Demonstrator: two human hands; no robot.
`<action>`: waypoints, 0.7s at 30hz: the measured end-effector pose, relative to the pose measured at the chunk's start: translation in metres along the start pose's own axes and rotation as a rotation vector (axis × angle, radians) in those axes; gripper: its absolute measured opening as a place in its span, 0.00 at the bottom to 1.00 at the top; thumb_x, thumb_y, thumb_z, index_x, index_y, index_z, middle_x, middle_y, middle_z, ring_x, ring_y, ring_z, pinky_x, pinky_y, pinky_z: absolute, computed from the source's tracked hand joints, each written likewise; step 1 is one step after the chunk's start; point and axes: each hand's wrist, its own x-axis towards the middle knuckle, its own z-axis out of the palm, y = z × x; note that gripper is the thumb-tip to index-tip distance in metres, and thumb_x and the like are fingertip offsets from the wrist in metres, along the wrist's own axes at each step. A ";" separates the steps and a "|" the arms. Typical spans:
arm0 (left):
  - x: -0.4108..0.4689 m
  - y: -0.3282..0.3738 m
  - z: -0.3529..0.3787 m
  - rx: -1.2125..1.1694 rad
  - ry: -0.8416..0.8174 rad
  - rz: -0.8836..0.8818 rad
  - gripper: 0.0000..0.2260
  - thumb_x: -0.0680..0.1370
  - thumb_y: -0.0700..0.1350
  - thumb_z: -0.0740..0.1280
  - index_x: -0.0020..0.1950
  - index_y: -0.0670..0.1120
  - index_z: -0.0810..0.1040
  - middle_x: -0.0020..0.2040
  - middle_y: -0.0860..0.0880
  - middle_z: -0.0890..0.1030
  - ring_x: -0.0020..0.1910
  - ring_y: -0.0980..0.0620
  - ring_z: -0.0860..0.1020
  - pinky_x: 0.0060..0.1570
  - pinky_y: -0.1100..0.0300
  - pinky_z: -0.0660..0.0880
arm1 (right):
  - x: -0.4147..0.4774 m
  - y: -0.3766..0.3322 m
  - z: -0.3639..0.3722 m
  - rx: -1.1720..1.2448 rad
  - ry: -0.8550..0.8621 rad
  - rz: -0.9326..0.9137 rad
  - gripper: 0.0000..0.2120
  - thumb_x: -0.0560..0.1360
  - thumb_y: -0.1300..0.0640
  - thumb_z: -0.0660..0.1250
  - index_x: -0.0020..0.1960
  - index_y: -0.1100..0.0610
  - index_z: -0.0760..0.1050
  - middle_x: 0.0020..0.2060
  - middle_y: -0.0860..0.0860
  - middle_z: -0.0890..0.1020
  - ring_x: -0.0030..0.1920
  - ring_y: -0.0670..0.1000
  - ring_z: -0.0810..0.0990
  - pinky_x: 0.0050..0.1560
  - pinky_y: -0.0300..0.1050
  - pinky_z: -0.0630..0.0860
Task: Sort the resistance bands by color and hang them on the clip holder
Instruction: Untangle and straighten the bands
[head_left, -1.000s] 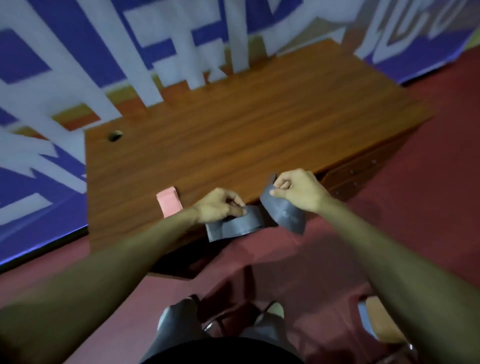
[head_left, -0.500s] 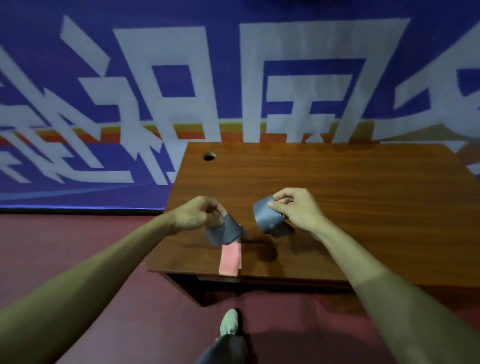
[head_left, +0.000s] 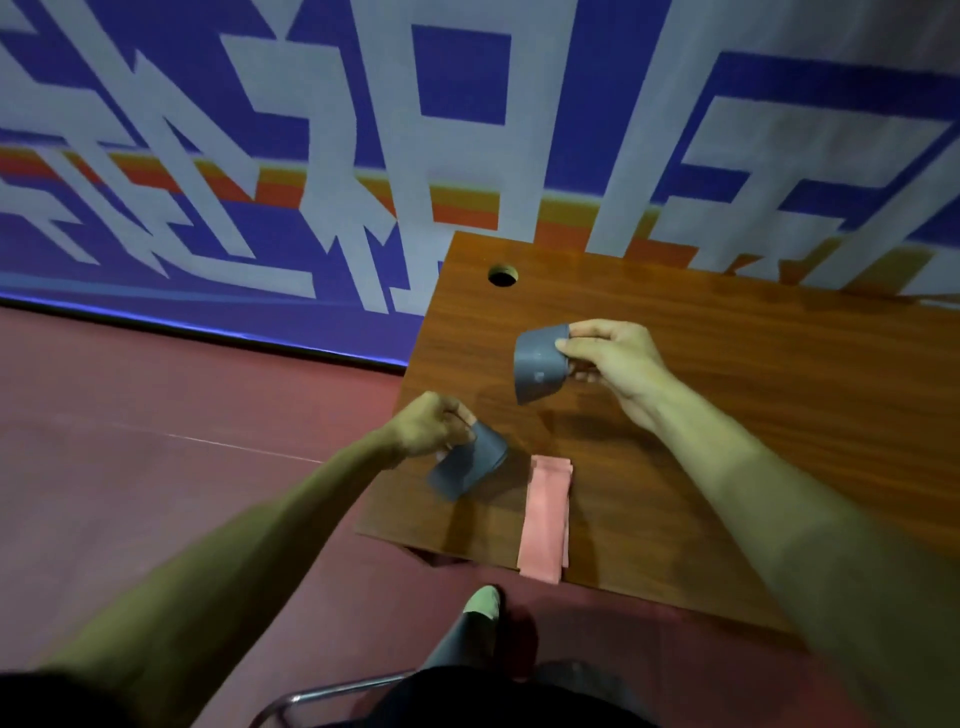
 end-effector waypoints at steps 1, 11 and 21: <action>0.007 -0.003 0.003 -0.012 -0.022 -0.020 0.06 0.74 0.34 0.70 0.41 0.45 0.78 0.36 0.48 0.78 0.37 0.52 0.76 0.37 0.61 0.74 | 0.005 0.002 0.001 0.003 0.017 0.006 0.05 0.72 0.62 0.72 0.46 0.55 0.80 0.39 0.54 0.82 0.36 0.48 0.79 0.36 0.39 0.75; 0.077 -0.003 0.035 0.305 0.199 -0.190 0.06 0.76 0.39 0.65 0.47 0.41 0.81 0.48 0.43 0.81 0.49 0.44 0.79 0.46 0.57 0.73 | 0.052 0.025 -0.025 0.061 0.072 0.083 0.09 0.73 0.64 0.72 0.52 0.56 0.78 0.40 0.51 0.82 0.35 0.46 0.78 0.40 0.39 0.76; 0.066 0.125 0.043 -0.264 0.245 0.134 0.11 0.80 0.39 0.59 0.52 0.46 0.81 0.52 0.50 0.81 0.53 0.55 0.77 0.51 0.65 0.71 | 0.072 0.006 -0.056 0.199 0.050 0.108 0.13 0.72 0.63 0.73 0.56 0.60 0.78 0.43 0.53 0.83 0.39 0.49 0.81 0.50 0.47 0.79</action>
